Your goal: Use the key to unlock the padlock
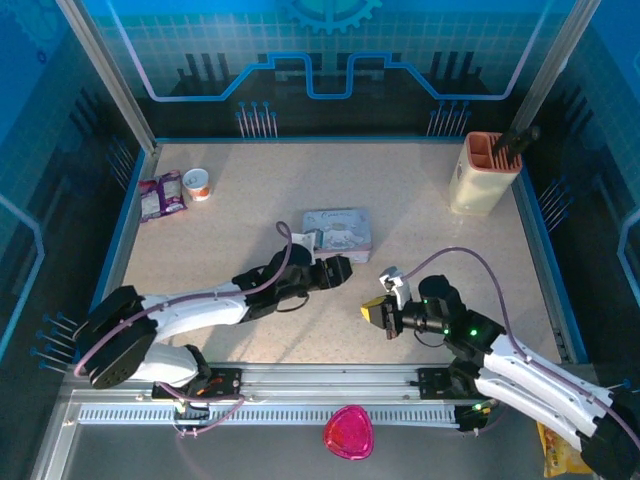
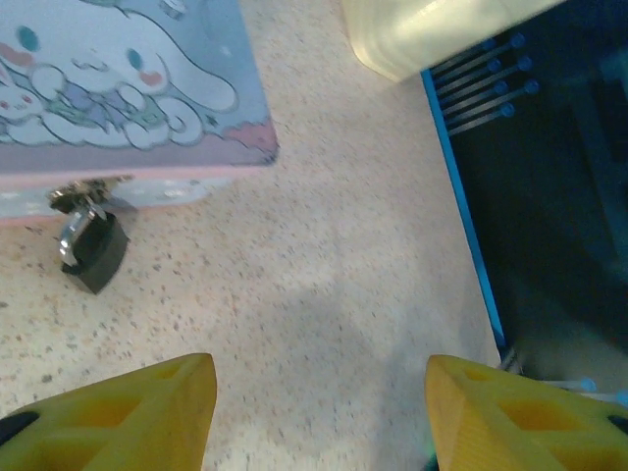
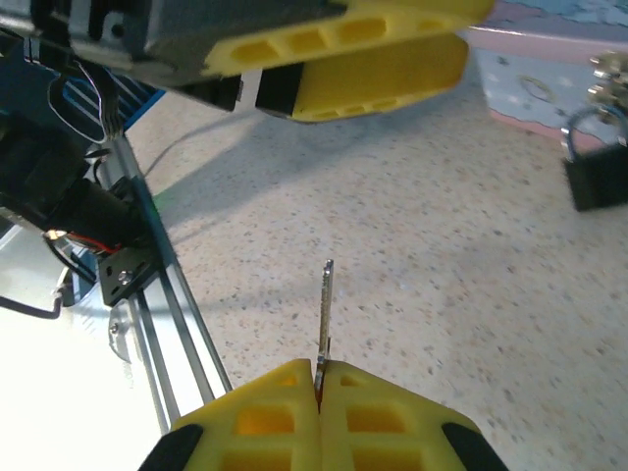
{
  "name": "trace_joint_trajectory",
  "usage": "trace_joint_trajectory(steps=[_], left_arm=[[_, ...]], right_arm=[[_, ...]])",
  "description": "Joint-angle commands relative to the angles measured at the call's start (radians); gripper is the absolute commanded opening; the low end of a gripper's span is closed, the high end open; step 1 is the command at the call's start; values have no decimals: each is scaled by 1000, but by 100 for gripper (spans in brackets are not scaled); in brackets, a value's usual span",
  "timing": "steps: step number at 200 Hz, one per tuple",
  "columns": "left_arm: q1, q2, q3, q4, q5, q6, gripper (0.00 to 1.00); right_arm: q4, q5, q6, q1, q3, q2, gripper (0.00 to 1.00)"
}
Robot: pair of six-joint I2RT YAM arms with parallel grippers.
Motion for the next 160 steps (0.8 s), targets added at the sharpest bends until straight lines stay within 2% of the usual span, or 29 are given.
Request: trace_joint_trajectory(steps=[1,43,91,160], left_arm=[[-27,-57,-35,22,99,85,58],[-48,-126,-99,82,164,118,53],[-58,-124,-117,124,196,108,48],[-64,-100,-113,156,208,85,19]], right_arm=[[153,-39,-51,16,12,51,0],[235,-51,-43,15,22,126,0],[278,-68,-20,18,23,144,0],[308,-46,5,23,19,149,0]])
